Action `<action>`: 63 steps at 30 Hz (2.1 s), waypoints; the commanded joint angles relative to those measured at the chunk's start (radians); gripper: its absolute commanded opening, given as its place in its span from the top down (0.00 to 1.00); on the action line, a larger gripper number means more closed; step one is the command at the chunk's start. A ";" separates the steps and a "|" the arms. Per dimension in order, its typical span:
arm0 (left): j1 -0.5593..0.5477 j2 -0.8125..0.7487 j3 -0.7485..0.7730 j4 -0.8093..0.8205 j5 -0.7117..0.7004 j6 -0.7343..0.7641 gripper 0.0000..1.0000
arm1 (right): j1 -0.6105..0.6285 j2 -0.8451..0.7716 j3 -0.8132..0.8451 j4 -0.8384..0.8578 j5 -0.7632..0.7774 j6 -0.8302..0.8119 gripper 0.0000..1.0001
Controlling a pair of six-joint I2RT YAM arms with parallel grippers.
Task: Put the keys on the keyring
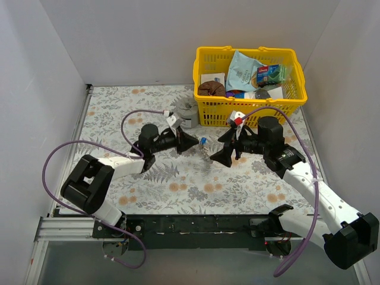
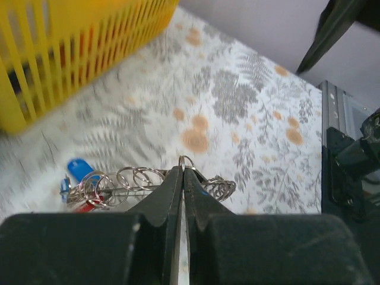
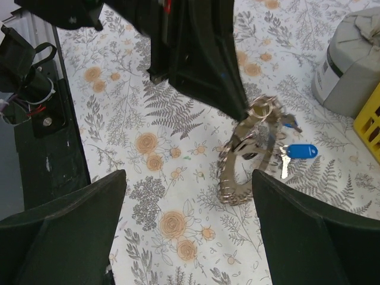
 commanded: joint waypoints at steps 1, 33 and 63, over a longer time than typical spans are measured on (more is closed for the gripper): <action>-0.037 -0.032 -0.194 0.155 -0.129 -0.135 1.00 | -0.006 -0.017 -0.040 0.065 -0.017 0.027 0.07; -0.165 -0.540 -0.196 -0.621 -0.891 -0.435 0.02 | -0.038 -0.024 -0.095 0.112 0.142 0.156 0.04; 0.397 -0.553 -0.017 -1.060 -0.661 -0.452 0.02 | -0.559 -0.104 -0.223 0.028 0.320 0.359 0.02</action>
